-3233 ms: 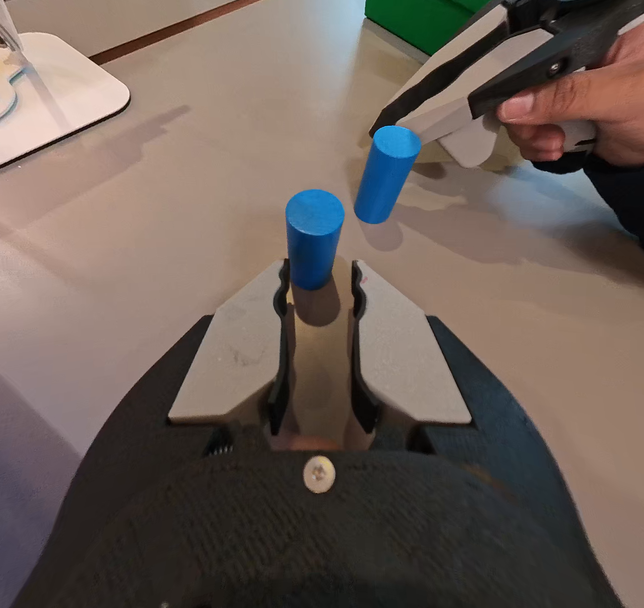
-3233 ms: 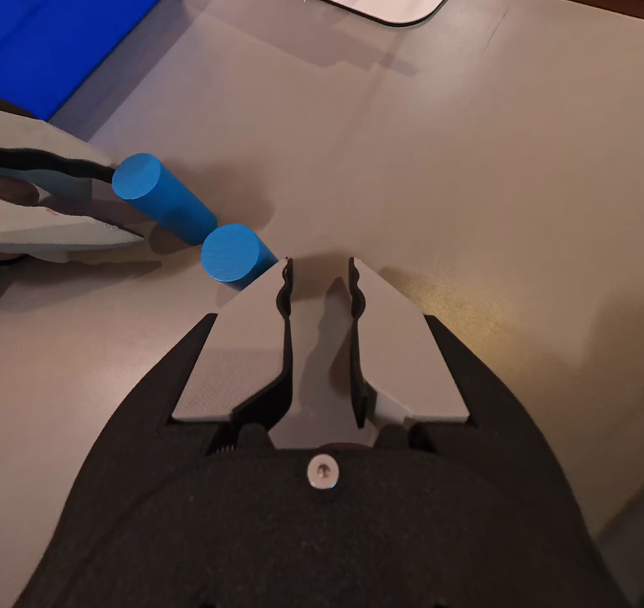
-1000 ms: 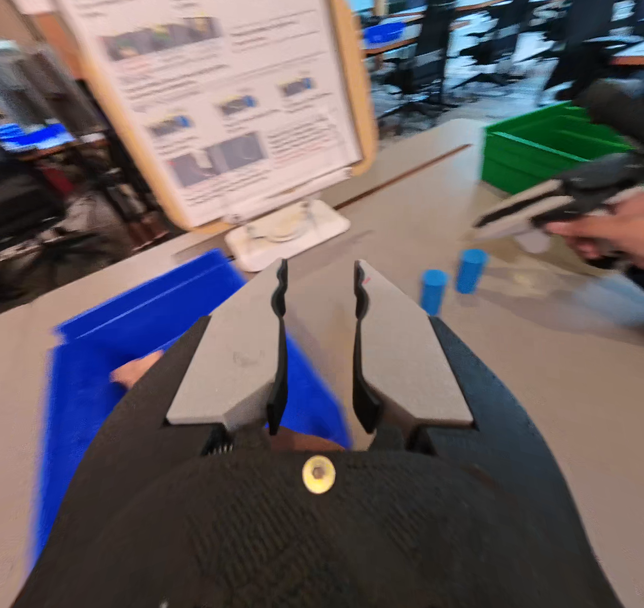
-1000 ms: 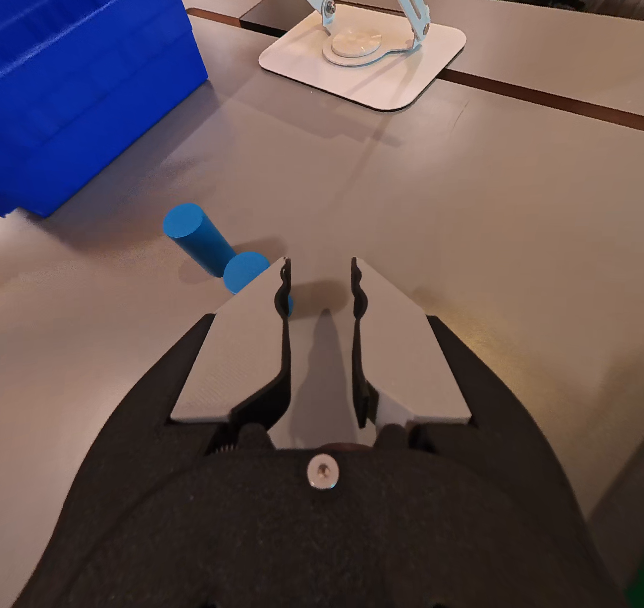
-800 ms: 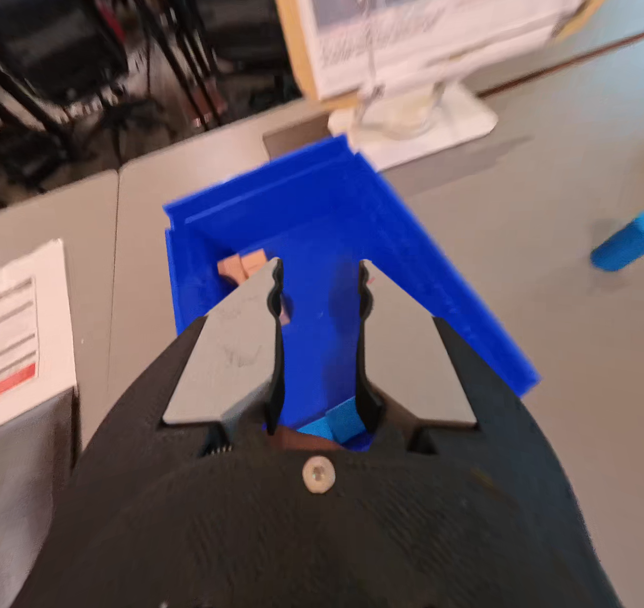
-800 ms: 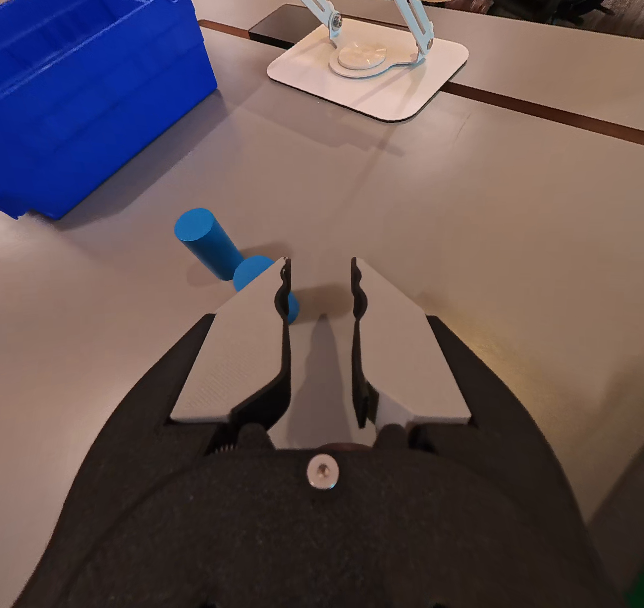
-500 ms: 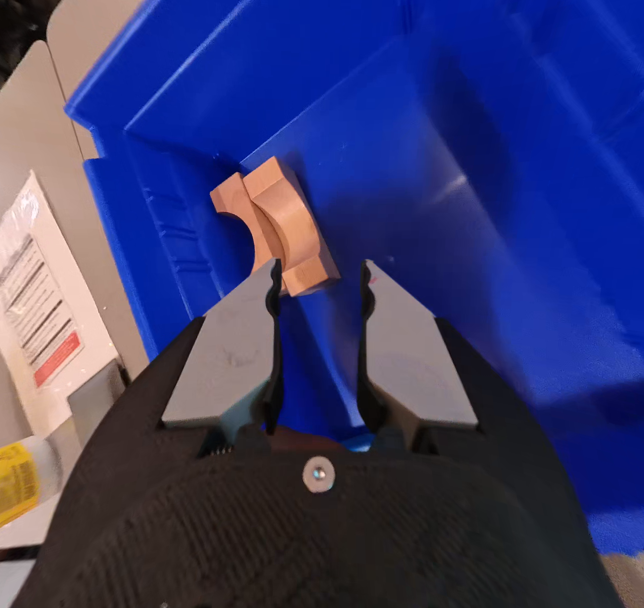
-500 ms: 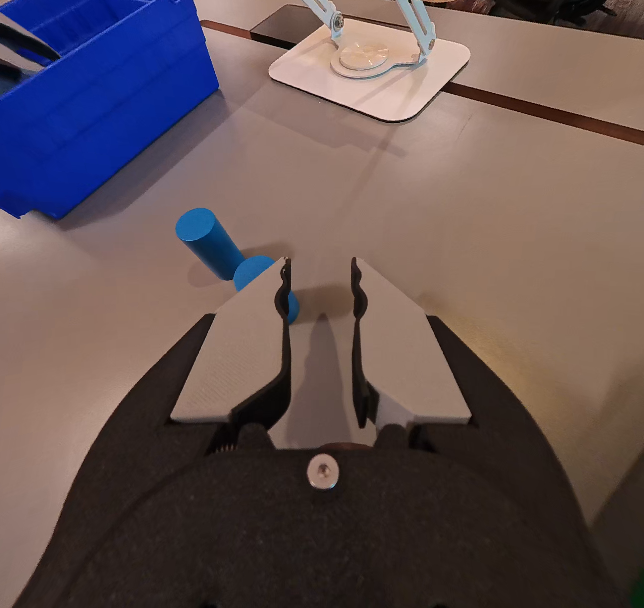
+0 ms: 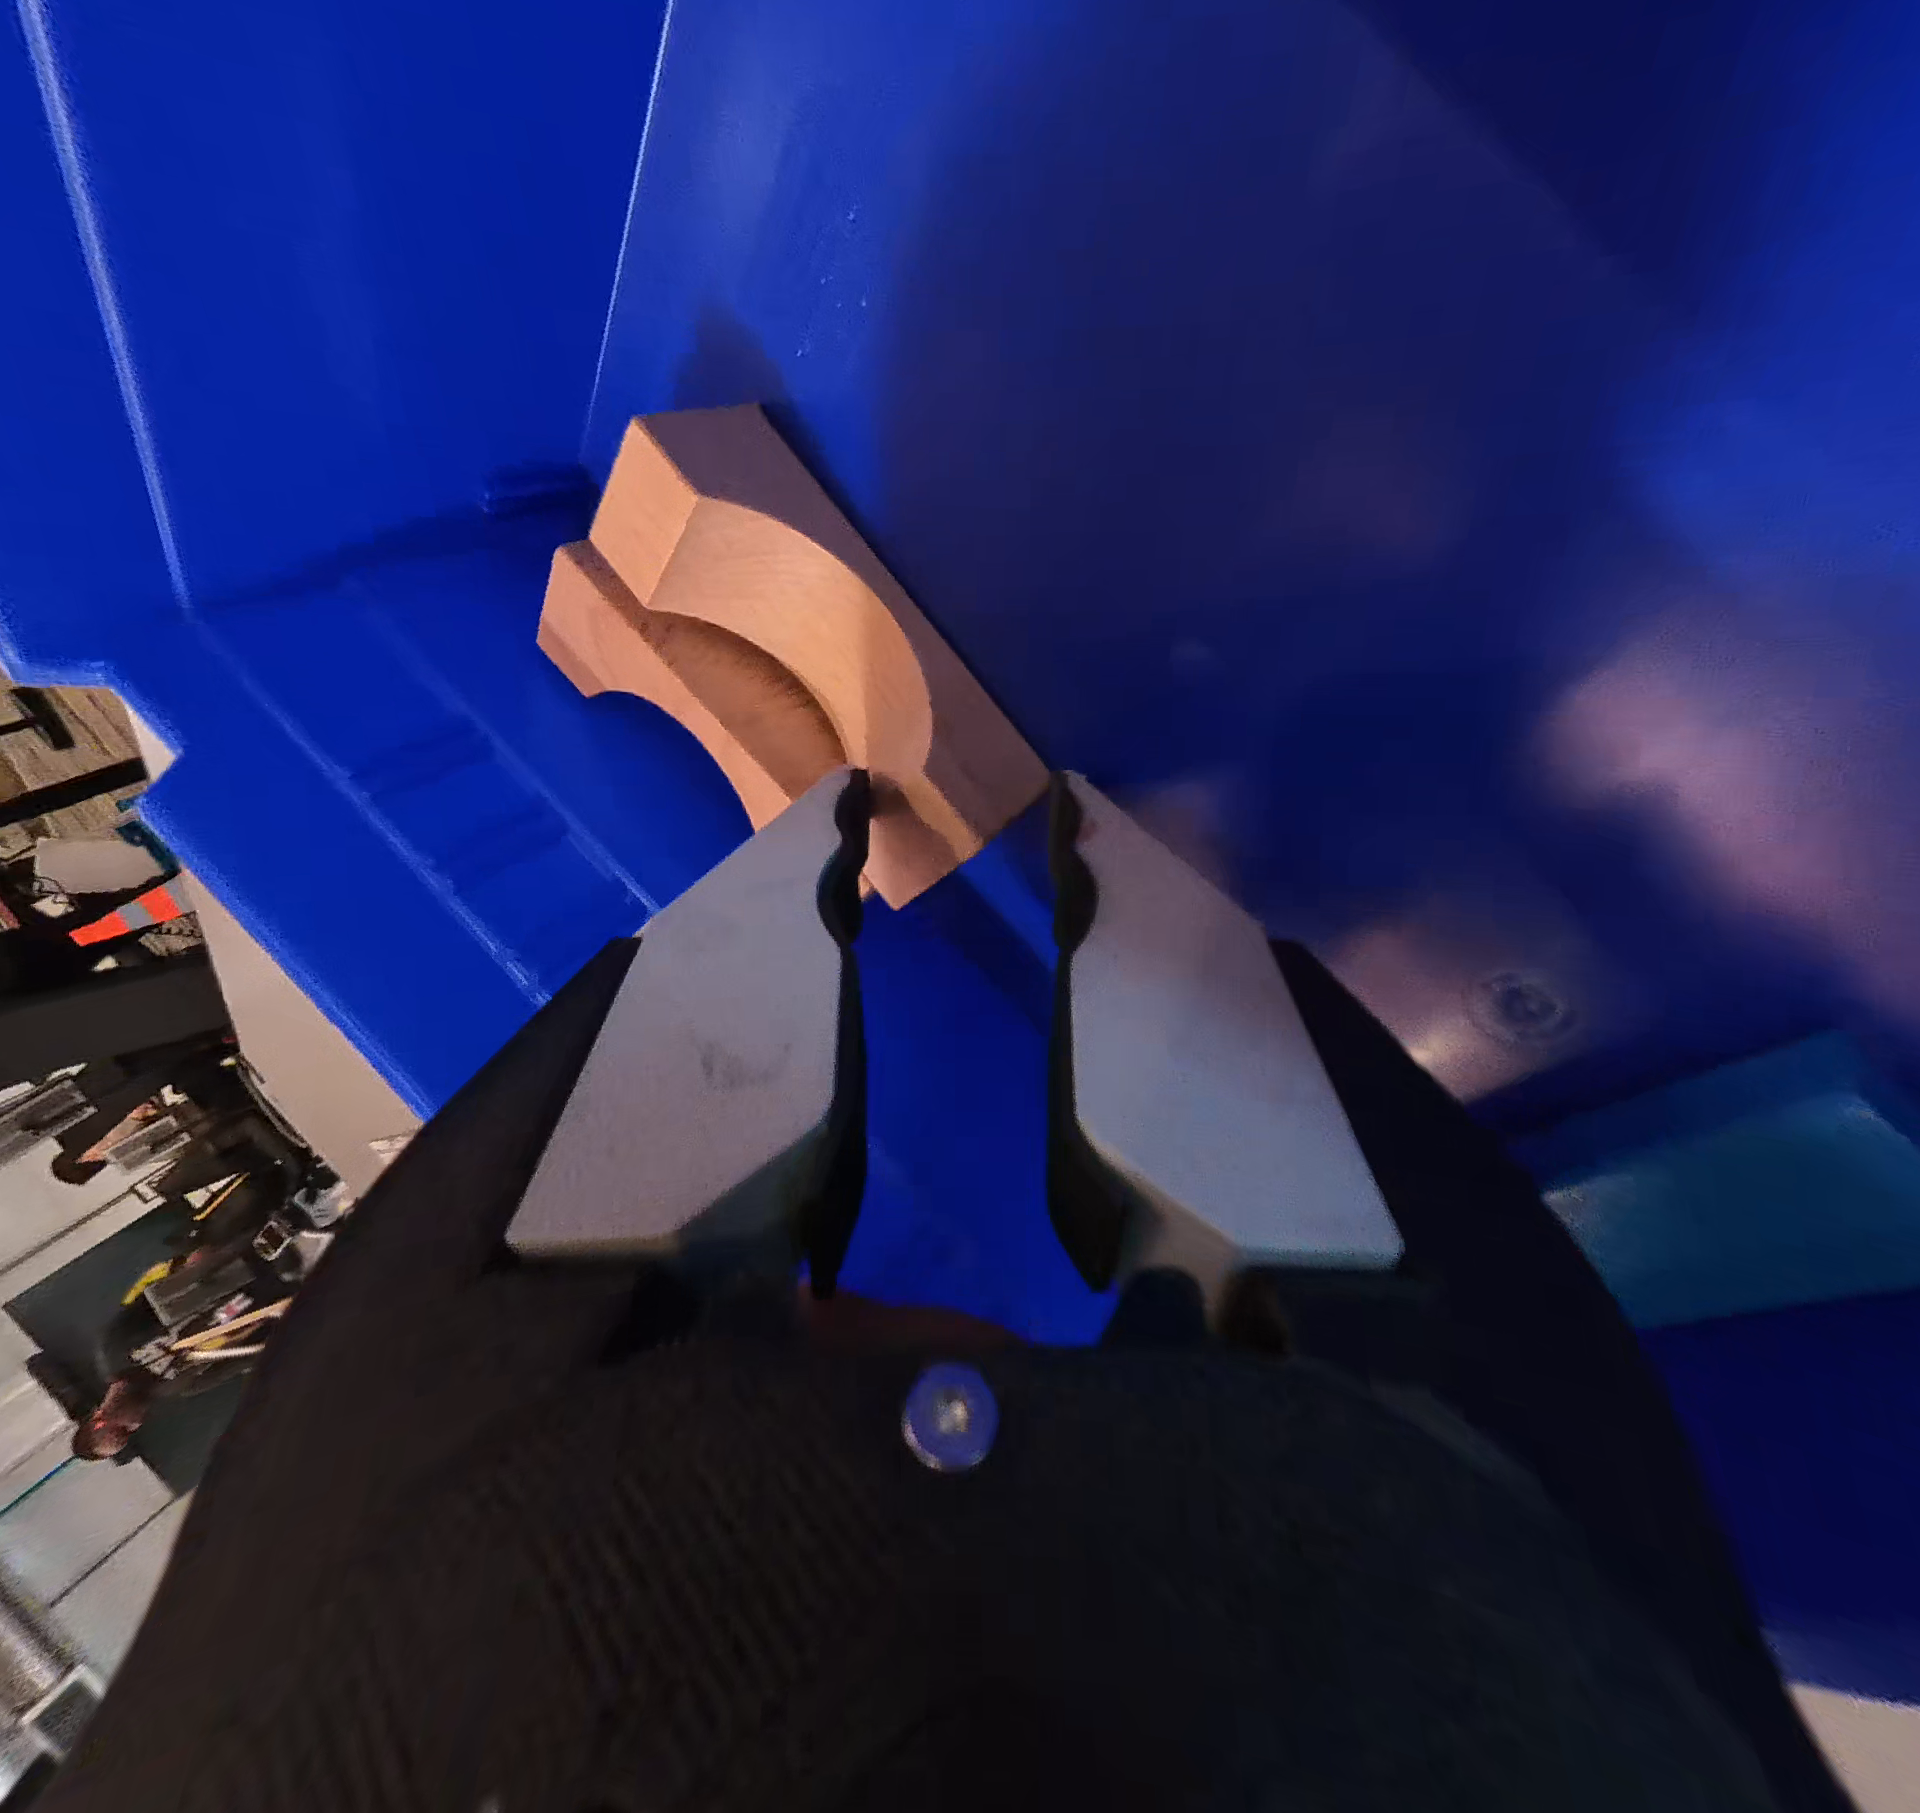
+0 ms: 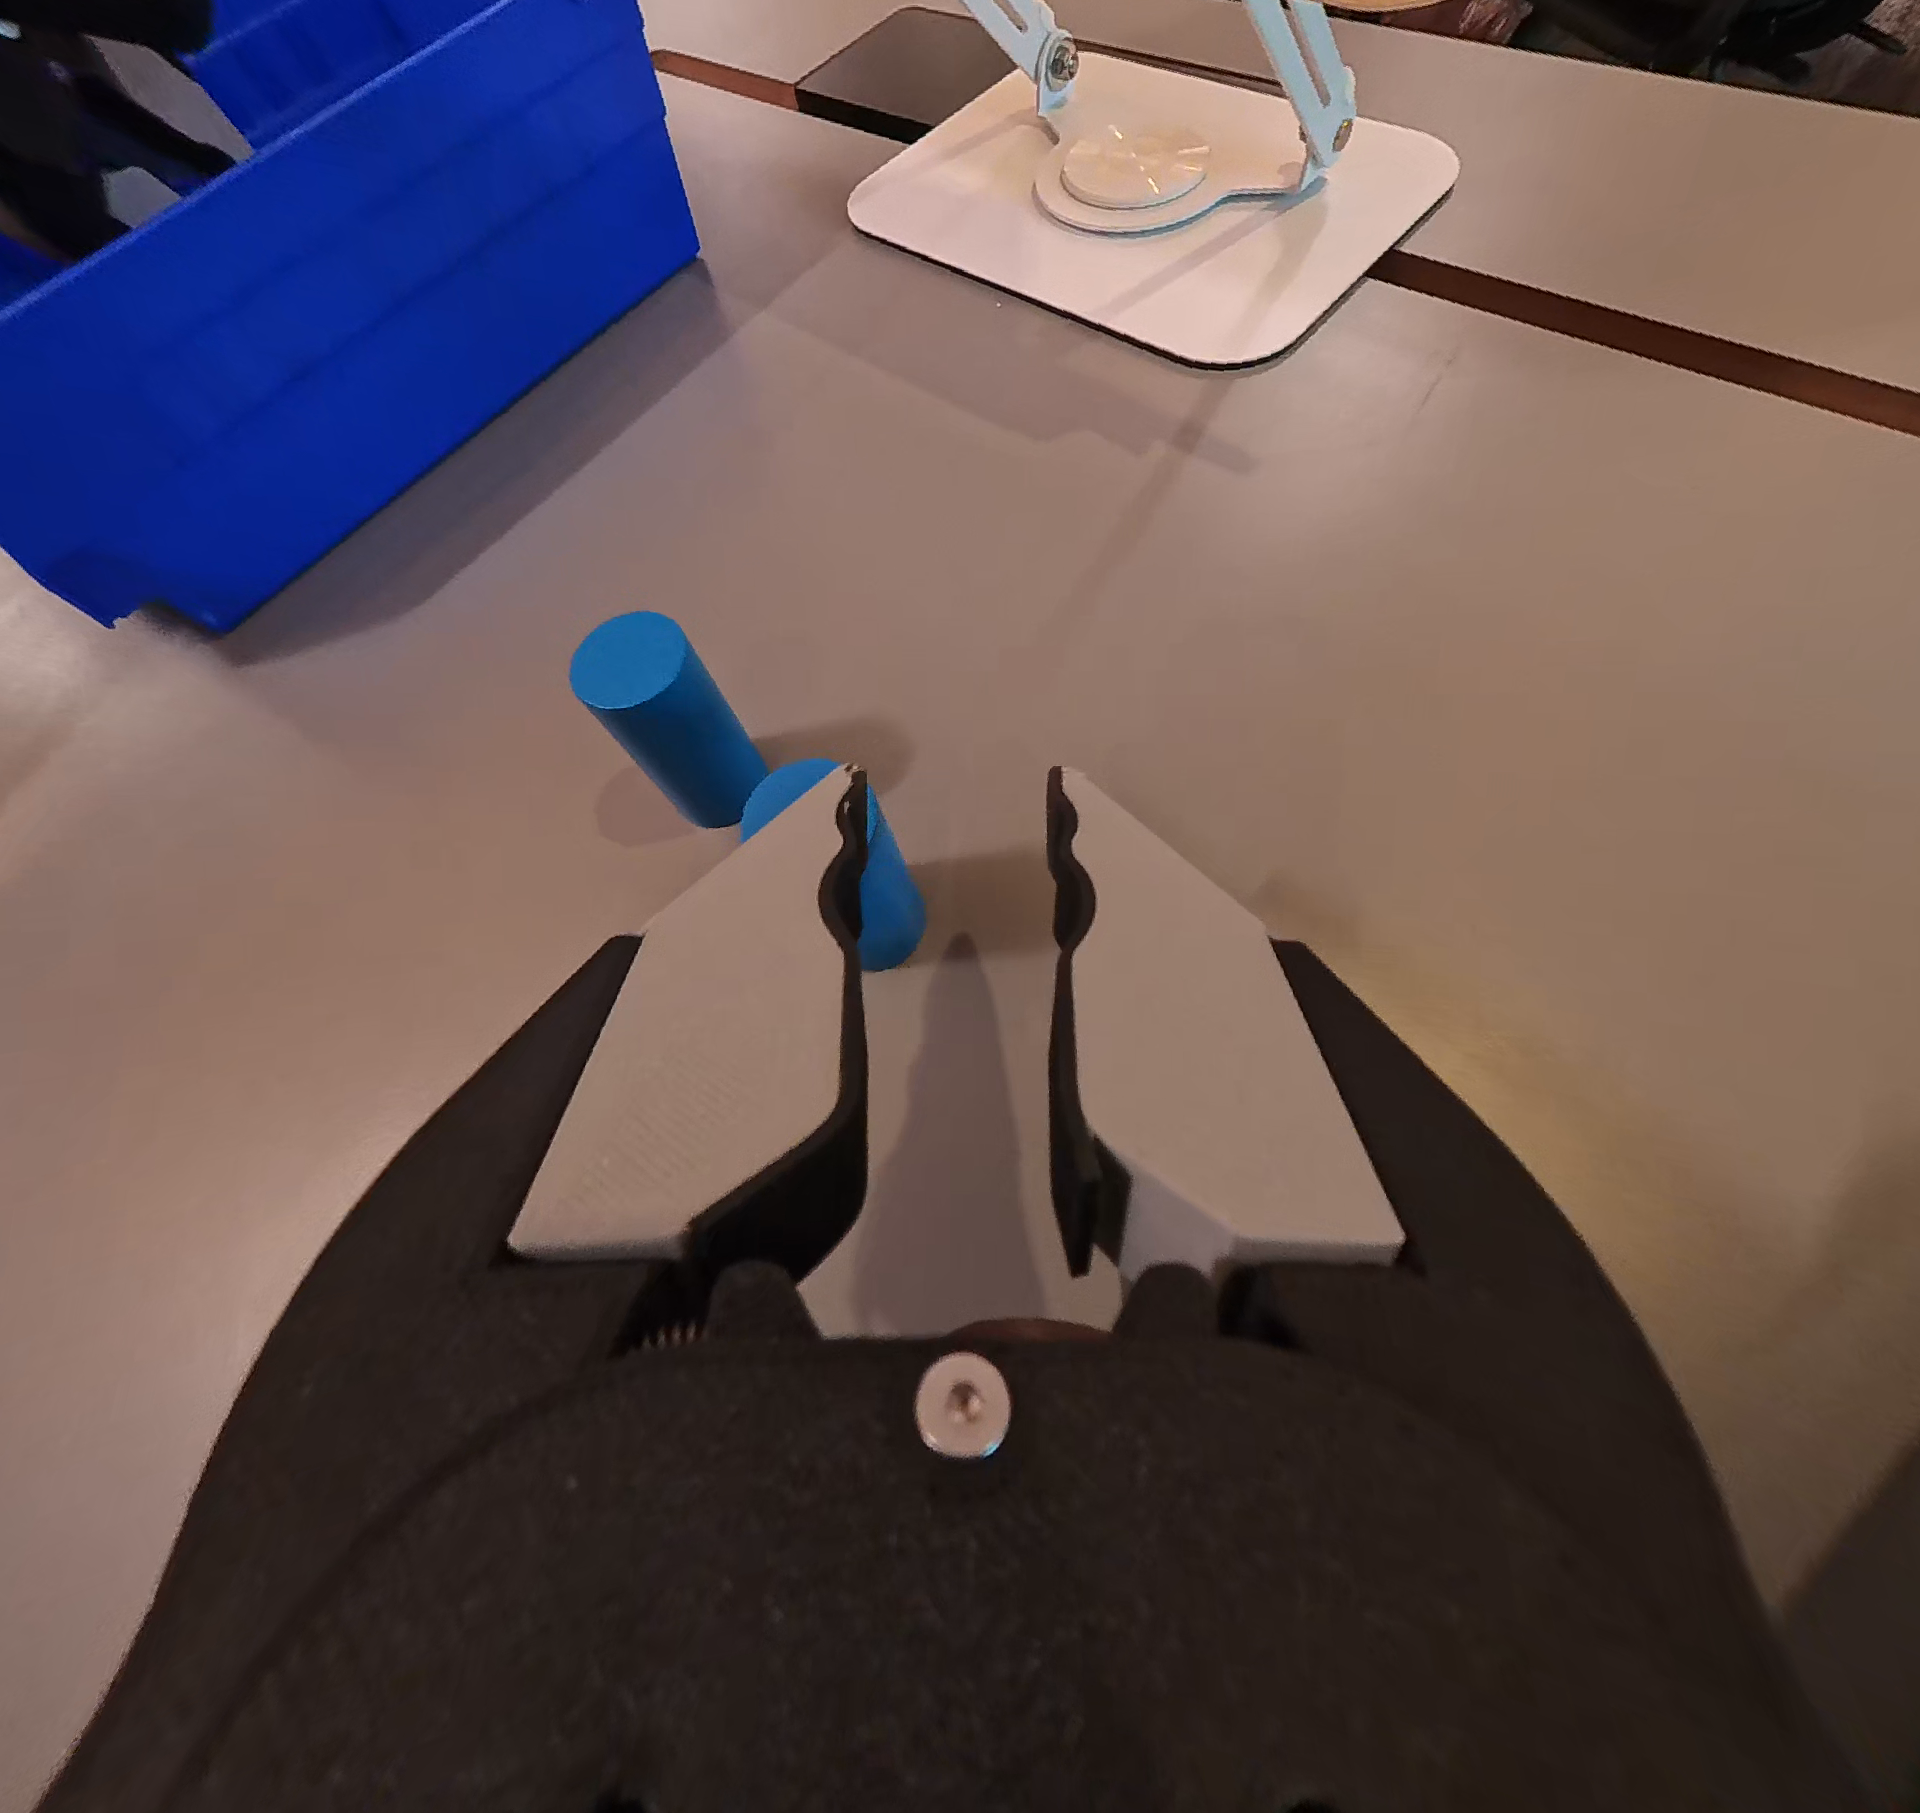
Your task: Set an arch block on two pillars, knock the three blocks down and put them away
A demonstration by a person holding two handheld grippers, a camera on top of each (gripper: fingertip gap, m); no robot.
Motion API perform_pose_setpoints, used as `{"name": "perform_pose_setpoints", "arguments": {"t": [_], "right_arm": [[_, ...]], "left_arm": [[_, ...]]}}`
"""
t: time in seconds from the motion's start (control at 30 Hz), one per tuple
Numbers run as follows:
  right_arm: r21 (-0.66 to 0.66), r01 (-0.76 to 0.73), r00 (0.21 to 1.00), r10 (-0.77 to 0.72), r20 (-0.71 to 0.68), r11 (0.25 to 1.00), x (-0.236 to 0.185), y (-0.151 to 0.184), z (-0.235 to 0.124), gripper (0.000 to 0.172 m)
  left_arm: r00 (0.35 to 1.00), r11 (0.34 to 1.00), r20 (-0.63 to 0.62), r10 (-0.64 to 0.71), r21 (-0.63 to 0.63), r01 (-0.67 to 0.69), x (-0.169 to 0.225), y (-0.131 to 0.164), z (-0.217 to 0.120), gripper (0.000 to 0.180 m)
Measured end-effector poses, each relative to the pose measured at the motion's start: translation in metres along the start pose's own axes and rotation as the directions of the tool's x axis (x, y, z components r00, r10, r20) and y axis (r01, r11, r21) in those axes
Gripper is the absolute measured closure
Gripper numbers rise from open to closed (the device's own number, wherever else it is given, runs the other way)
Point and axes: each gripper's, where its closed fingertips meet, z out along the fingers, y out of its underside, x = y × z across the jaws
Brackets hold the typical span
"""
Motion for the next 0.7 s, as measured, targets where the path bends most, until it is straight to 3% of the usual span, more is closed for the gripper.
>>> {"name": "perform_pose_setpoints", "arguments": {"t": [0.3, 0.7], "right_arm": [[0.005, 0.007, 1.000, -0.007, 0.008, 1.000, -0.003, -0.001, 0.000, 0.140], [-0.002, 0.017, 1.000, -0.017, 0.014, 1.000, -0.006, 0.000, 0.001, 0.140]], "left_arm": [[0.999, 0.990, -0.013, -0.039, 0.133, 0.040, 0.007, -0.012, -0.020, 0.152], [0.940, 0.876, -0.288, -0.182, 0.387, 0.288, 0.033, -0.033, -0.072, 0.160]]}}
